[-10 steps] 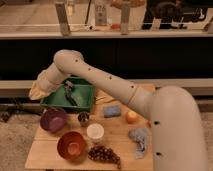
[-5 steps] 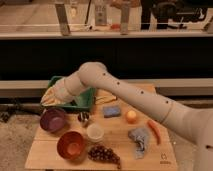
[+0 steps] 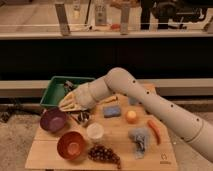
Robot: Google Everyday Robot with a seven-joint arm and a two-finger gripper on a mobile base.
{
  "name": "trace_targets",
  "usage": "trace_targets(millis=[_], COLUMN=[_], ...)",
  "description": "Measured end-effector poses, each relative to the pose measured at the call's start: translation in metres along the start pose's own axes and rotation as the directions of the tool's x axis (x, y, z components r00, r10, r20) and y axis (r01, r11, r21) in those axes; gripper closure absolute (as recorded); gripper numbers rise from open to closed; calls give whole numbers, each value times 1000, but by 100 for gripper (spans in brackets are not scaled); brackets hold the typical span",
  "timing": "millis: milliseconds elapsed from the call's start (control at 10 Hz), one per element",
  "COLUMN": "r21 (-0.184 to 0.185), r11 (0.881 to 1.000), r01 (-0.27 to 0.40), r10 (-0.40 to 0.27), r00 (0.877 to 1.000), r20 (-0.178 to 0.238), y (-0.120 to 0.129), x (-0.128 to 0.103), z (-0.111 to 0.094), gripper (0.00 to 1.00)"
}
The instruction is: Place fork in paper cup
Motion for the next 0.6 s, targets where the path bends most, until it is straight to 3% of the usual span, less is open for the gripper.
trace_targets(millis=[300,600], r21=[-39,-60], r11=[998,994], r01=[-59,-90], r10=[62,99], r00=[995,983], r20=[82,157], y=[25,50], x=[28,66], z=[-38,-36], gripper=[100,100])
